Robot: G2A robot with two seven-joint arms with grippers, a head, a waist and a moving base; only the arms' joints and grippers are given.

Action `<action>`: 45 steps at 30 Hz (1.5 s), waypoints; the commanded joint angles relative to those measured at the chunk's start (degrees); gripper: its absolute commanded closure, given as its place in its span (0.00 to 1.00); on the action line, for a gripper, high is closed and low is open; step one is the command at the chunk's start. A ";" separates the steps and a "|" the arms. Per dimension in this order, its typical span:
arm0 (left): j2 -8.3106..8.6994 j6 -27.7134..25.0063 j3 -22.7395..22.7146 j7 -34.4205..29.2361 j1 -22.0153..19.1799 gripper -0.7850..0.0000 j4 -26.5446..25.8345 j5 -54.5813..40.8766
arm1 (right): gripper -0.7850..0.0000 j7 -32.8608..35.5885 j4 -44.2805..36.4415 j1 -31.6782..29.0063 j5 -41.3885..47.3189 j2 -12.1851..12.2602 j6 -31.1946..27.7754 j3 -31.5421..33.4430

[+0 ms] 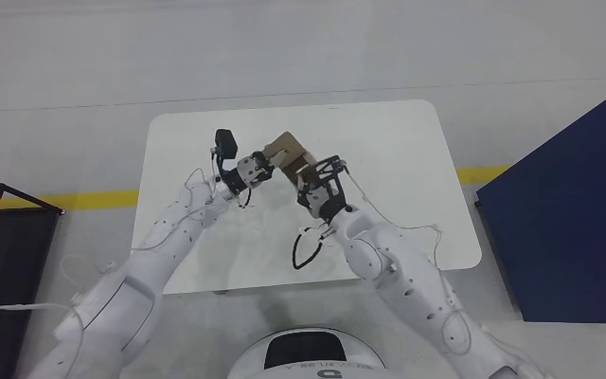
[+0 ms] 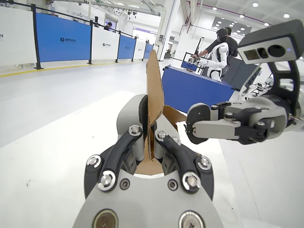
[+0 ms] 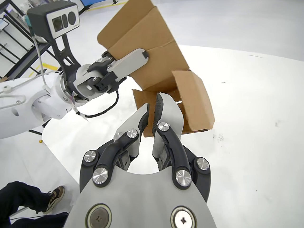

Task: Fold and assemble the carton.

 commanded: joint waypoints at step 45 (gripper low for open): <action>-2.08 -4.77 13.43 -27.74 -2.55 1.00 7.40 -29.70 | 1.00 25.75 9.25 7.41 -3.65 -3.31 9.07 -2.15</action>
